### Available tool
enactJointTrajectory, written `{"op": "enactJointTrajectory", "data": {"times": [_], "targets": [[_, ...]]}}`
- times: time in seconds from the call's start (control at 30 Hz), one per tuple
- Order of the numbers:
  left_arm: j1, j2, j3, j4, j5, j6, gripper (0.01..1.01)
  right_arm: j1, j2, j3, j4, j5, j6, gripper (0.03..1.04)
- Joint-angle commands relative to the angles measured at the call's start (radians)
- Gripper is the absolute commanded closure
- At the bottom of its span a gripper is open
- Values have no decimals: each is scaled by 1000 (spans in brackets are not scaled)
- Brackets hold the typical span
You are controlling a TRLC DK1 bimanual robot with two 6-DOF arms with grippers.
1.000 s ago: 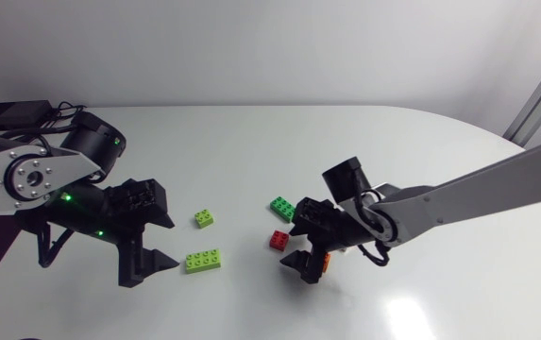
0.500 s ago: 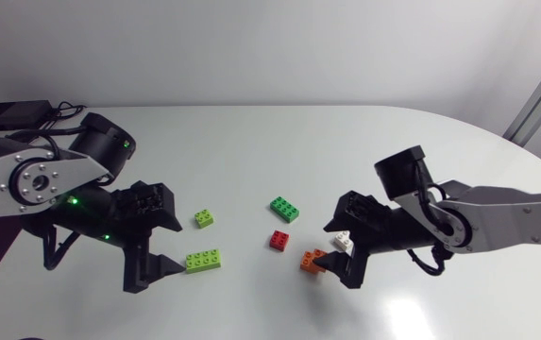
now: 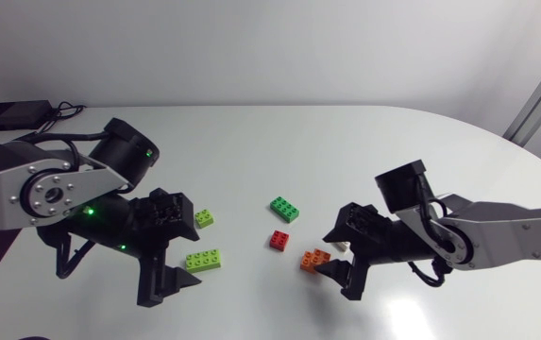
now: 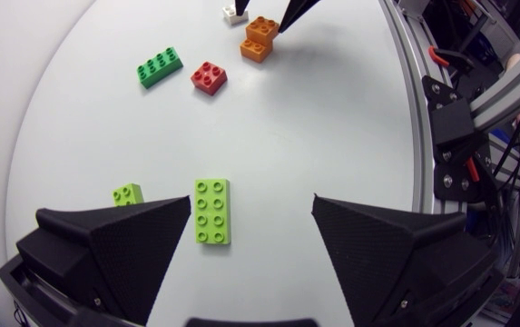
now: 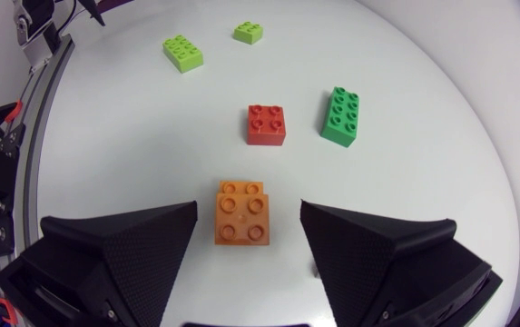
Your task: Separate the duplo bricks
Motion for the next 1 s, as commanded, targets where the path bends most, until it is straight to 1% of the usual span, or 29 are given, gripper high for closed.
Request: {"op": "enactJointTrajectory", "data": {"times": [0.0,0.03,0.07,0.47,0.5,0.57,0.6,0.83,0.97], "targets": [[-13,-5,11,9,9,-27,97,15,29,-30,20,13,19,410],[-16,-4,13,9,9,-30,97,15,32,-30,22,13,19,462],[-18,-4,14,9,9,-32,97,15,35,-31,25,13,19,480],[-58,10,43,9,8,-58,97,12,55,-48,33,15,8,482],[-62,14,46,10,8,-61,97,12,55,-48,33,15,6,530],[-72,24,54,12,6,-65,97,12,50,-54,36,15,5,689],[-75,30,57,14,6,-67,97,12,47,-56,39,13,5,726],[-78,102,85,37,6,-65,95,13,-40,-86,22,4,5,748],[-78,143,105,63,14,-59,87,15,-125,-88,-39,-22,8,749]]}}
